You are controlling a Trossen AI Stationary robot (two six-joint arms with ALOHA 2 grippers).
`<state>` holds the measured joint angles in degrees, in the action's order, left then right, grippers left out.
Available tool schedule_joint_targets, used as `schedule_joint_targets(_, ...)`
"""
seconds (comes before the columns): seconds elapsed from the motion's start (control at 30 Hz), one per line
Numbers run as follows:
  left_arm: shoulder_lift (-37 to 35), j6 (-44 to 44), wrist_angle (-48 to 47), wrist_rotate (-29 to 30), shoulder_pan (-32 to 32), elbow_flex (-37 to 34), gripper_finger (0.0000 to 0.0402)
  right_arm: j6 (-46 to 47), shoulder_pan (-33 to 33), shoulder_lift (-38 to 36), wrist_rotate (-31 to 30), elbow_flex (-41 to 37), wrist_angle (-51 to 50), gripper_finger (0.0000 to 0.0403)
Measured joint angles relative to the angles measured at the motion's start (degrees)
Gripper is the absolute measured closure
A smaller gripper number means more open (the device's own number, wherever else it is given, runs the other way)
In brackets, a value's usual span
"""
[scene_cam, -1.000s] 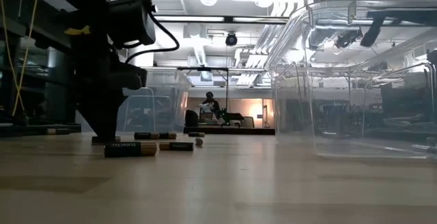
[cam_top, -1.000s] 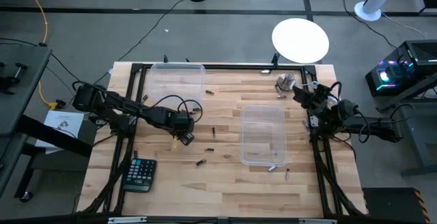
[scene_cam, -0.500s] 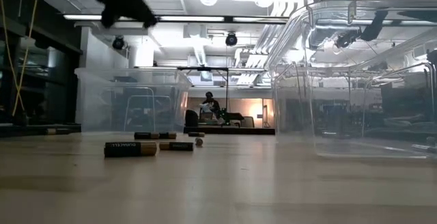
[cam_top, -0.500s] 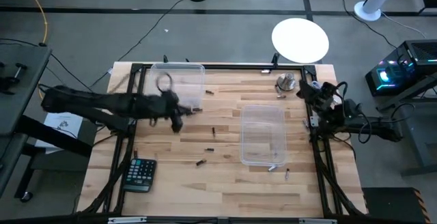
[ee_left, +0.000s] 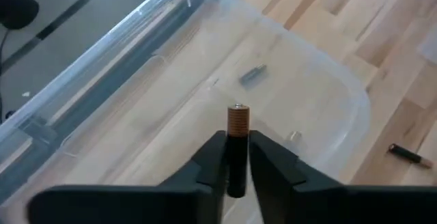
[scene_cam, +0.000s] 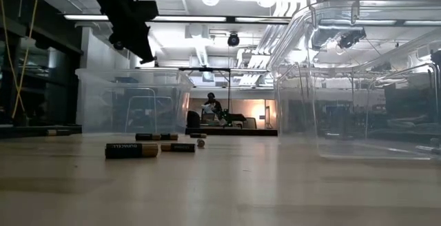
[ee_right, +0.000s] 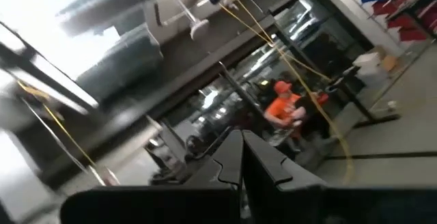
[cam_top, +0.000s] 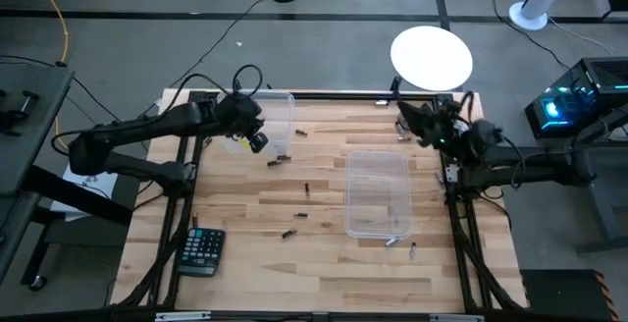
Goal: Sort batteries
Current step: Put the black battery into the left transparent bin
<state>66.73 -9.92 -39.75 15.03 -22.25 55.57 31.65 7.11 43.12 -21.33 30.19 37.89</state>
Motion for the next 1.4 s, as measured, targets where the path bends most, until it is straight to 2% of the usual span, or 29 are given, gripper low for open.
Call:
schedule_joint_targets(0.1, 0.2, 1.1, -0.5, -1.8, -1.4, 1.1, 0.0298, -0.6, 0.3, 3.9, -1.1, 6.2, -5.1, 0.0402)
schedule_joint_targets(0.2, -0.2, 1.2, -1.7, -4.6, -1.5, 4.4, 0.0254, 0.7, 1.6, 6.8, 1.7, 13.4, -19.3, 0.0392)
schedule_joint_targets(0.3, -1.2, 1.1, -4.3, -7.7, -0.5, 9.8, 0.0215, -0.7, 2.0, 10.3, 5.2, 21.0, -33.3, 0.0361)
schedule_joint_targets(0.4, -2.2, 1.0, -8.3, -12.0, 2.3, 14.2, 0.0189, -2.3, 1.8, 14.0, 9.4, 28.7, -43.0, 0.0313)
schedule_joint_targets(0.53, -3.1, 0.6, -12.9, -16.5, 11.8, 13.9, 0.0178, -5.4, -0.1, 19.8, 15.1, 38.0, -56.7, 0.0247)
schedule_joint_targets(0.63, -2.6, -0.7, -12.5, -15.4, 20.8, 9.9, 0.0179, -10.2, -1.9, 24.4, 15.8, 43.1, -67.3, 0.0212)
schedule_joint_targets(0.73, -1.1, 1.2, -7.3, -12.4, 28.9, 5.2, 0.0181, -13.6, -2.7, 28.0, 15.9, 46.9, -75.0, 0.0198)
schedule_joint_targets(0.87, 4.5, 12.9, 2.3, -7.9, 35.2, 1.4, 0.0181, -16.9, -2.5, 31.3, 15.8, 50.9, -82.7, 0.0197)
schedule_joint_targets(1.0, 13.8, 19.6, 9.7, -7.8, 35.6, 1.3, 0.0181, -17.6, -1.6, 31.8, 15.8, 53.8, -87.3, 0.0197)
schedule_joint_targets(1.13, 22.6, 17.3, 15.6, -9.9, 35.0, 2.8, 0.0181, -17.6, -1.3, 30.4, 15.2, 55.0, -90.5, 0.0197)
schedule_joint_targets(1.4, 35.6, 8.5, 16.8, -12.1, 35.6, 8.6, 0.0181, -17.8, -1.3, 28.4, 14.2, 55.0, -93.5, 0.0197)
